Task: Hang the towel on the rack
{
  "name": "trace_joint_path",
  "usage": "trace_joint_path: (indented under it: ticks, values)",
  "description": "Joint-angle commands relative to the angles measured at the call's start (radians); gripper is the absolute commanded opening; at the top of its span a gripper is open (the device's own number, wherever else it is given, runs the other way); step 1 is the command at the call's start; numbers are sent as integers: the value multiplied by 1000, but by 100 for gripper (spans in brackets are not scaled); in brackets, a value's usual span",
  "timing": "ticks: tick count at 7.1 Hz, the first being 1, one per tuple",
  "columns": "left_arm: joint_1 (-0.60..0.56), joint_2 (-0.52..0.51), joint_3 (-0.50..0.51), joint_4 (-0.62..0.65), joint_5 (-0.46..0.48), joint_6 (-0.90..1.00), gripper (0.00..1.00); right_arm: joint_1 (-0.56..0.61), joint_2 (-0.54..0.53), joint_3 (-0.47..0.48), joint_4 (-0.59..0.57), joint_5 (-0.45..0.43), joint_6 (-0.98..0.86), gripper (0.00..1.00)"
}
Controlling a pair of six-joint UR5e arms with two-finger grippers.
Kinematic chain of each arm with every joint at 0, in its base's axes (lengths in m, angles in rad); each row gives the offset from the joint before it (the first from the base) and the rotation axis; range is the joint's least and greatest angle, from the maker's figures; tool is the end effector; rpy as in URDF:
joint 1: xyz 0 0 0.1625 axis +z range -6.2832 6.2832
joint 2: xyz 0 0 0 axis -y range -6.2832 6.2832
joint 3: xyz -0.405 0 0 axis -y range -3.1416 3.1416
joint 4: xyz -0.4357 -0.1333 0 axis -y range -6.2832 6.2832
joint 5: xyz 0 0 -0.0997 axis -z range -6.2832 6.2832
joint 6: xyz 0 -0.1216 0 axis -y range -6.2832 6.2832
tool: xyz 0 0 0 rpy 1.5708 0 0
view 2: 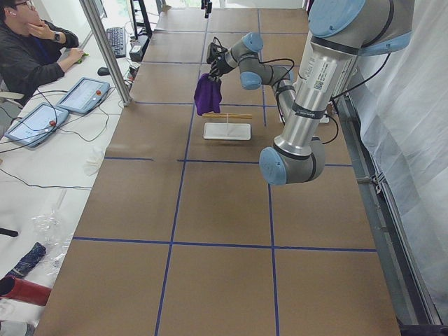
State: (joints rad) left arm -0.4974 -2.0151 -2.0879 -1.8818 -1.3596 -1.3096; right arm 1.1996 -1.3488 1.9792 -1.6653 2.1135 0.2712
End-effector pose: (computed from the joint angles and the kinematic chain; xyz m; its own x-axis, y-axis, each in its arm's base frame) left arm 0.4220 -0.4098 0.1106 0.4155 0.0617 -0.9075 0.5541 0.7740 0.3064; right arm -0.1447 -0.5661 0.3394 0.7602 -0.3214 0.5646 0.1123 0.9210 0.3730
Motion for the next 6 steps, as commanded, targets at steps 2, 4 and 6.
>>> trace_joint_path:
  ticks: [2, 4, 6]
  values:
    - [118, 45, -164, 206, 46, -8, 0, 24, -9, -16, -1, 49, -21, 100]
    - [123, 49, -169, 228, 48, -13, 0, 24, -9, -14, -1, 49, -21, 100]
    - [71, 120, -167, 233, 48, 0, 0, 24, -9, -14, -1, 51, -21, 100]
